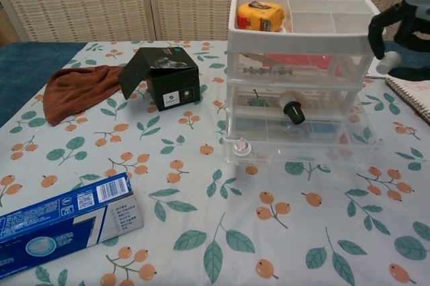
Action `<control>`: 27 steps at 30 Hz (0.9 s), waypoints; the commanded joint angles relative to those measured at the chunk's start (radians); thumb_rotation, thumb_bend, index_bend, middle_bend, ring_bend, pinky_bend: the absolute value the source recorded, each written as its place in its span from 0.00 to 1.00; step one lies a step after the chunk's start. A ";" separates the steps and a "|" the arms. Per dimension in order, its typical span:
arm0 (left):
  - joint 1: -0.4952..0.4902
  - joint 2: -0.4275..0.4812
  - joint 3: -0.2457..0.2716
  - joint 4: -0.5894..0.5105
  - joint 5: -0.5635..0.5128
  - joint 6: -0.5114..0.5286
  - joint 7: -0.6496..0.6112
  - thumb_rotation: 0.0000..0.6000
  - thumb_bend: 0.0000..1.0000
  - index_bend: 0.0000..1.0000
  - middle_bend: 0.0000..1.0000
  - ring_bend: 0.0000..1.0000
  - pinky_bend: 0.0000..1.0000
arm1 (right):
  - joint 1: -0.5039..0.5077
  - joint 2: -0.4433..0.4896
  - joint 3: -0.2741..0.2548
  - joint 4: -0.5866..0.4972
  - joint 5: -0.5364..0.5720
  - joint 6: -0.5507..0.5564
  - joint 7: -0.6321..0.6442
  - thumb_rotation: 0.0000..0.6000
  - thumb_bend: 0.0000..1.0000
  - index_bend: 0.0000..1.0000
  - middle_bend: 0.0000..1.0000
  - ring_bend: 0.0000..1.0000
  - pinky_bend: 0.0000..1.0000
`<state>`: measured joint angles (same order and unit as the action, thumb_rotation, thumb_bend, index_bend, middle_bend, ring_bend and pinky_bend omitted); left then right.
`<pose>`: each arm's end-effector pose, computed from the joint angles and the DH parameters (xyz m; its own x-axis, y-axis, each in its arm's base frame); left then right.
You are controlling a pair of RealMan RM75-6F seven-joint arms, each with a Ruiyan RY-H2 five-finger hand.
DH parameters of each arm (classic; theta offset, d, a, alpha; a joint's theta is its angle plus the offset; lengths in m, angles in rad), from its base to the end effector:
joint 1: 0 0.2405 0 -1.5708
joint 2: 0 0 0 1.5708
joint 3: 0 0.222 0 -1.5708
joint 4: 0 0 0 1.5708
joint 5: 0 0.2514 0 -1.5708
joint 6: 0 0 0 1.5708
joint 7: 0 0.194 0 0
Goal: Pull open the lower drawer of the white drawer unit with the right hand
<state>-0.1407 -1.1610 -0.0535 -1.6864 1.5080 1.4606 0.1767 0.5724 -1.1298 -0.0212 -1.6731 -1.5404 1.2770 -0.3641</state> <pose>-0.2582 0.2454 0.0812 0.4519 0.0026 0.8921 0.8893 -0.0799 -0.4503 -0.1635 -0.3184 0.0435 0.6862 0.0843 0.7225 -0.6052 -0.4849 0.6314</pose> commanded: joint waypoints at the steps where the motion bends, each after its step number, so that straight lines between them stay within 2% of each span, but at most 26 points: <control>1: -0.005 -0.003 -0.001 -0.004 0.003 -0.004 0.006 1.00 0.17 0.14 0.08 0.12 0.13 | -0.057 0.003 -0.016 0.049 0.035 0.024 0.049 1.00 0.45 0.62 0.90 1.00 1.00; 5: -0.011 -0.005 -0.004 -0.014 0.007 -0.005 0.017 1.00 0.17 0.14 0.08 0.12 0.13 | -0.096 -0.049 -0.030 0.133 0.029 0.031 0.097 1.00 0.45 0.62 0.90 1.00 1.00; 13: -0.008 0.003 -0.001 -0.037 0.017 0.009 0.034 1.00 0.17 0.14 0.08 0.12 0.13 | -0.102 -0.163 -0.037 0.251 0.047 -0.071 0.171 1.00 0.45 0.62 0.89 1.00 1.00; 27: 0.008 0.009 0.010 -0.041 0.010 0.019 0.032 1.00 0.17 0.14 0.08 0.12 0.13 | -0.067 -0.287 -0.017 0.361 0.059 -0.207 0.218 1.00 0.45 0.60 0.87 1.00 1.00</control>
<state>-0.1331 -1.1519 -0.0440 -1.7274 1.5181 1.4800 0.2091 0.5005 -1.4095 -0.0411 -1.3178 -1.4825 1.0792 -0.1507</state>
